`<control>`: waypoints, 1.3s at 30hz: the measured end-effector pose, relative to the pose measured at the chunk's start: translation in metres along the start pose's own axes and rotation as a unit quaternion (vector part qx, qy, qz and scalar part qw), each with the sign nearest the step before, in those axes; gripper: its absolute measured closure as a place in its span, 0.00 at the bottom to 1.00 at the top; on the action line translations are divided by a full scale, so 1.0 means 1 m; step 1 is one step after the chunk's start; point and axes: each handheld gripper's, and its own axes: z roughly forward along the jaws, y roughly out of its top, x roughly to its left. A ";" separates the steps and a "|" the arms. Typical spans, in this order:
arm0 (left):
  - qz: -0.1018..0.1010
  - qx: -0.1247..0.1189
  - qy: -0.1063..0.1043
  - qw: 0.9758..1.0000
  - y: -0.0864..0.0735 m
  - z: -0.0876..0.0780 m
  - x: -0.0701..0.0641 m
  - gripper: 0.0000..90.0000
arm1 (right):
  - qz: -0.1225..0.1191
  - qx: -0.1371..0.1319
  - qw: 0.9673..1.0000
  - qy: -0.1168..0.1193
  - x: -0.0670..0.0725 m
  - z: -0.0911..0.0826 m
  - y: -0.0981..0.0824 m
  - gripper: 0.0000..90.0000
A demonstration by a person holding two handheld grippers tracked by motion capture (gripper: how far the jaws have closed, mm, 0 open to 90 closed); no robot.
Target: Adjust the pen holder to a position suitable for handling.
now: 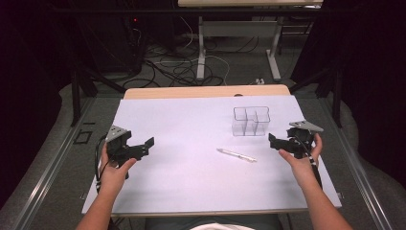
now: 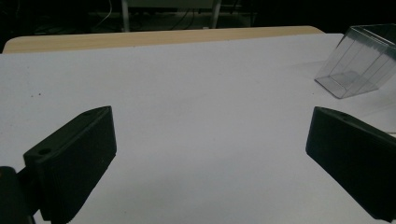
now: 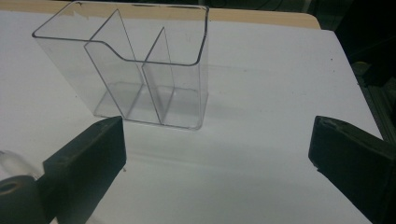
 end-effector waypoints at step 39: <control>-0.025 0.009 0.014 1.000 -0.009 0.007 0.003 0.05 | 0.016 0.005 0.999 0.030 -0.009 0.008 0.038 0.50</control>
